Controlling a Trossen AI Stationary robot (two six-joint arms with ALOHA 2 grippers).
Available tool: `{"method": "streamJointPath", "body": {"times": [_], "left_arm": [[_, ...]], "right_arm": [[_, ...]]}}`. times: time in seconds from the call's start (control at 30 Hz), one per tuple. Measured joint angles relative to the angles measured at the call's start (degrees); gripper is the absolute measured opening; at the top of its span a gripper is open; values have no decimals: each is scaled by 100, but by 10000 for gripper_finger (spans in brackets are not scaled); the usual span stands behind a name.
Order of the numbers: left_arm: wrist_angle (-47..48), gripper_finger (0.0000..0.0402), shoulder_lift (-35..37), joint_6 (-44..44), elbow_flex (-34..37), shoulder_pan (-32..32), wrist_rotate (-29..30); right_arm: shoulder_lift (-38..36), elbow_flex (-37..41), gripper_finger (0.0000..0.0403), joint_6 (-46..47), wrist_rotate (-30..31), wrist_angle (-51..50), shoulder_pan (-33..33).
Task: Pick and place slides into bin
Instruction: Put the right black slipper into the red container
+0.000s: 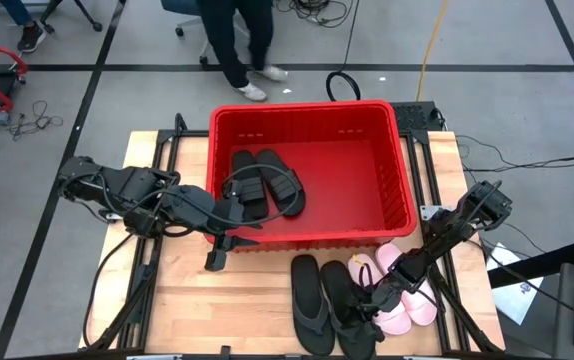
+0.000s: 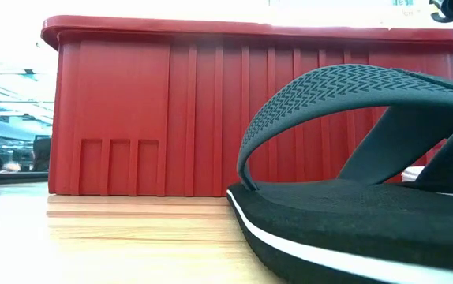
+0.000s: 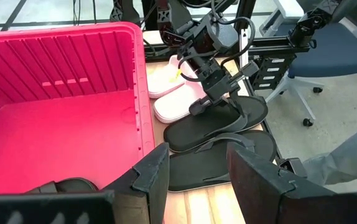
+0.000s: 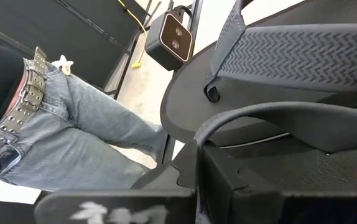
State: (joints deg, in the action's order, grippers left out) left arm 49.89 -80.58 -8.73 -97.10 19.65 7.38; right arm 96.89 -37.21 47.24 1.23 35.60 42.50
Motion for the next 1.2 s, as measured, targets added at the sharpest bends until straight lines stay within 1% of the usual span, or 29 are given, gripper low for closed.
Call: {"method": "streamJointPath", "body": {"times": [0.2, 0.33, 0.43, 0.5, 0.63, 0.73, 0.97, 1.07, 1.2], "left_arm": [[0, 157, 0, 0, 0, 1, 0], [1, 157, 0, 0, 0, -1, 0], [0, 157, 0, 6, 0, 1, 0], [1, 157, 0, 79, 0, 0, 0], [4, 157, 0, 226, 0, -1, 0], [4, 157, 0, 286, 0, 1, 0], [7, 157, 0, 304, 0, 1, 0], [7, 157, 0, 304, 0, -1, 0], [7, 157, 0, 304, 0, 0, 0]], "right_arm": [[-407, 4, 1, 3, 17, -370, 0], [-874, 4, 1, -2, 167, -550, 0], [-1256, -5, 1, -11, 173, -706, 0], [-1510, -106, 1, -52, 171, -1081, 0], [-1915, -498, 1, -278, 171, -2148, 0], [-2164, -875, 0, -594, 218, -2685, 0], [-2535, -1760, 0, -1332, 689, -3841, 0], [-2585, -2069, 0, -1368, 957, -4276, -2], [-2642, -2443, 0, -1598, 1110, -4730, -13]]}}
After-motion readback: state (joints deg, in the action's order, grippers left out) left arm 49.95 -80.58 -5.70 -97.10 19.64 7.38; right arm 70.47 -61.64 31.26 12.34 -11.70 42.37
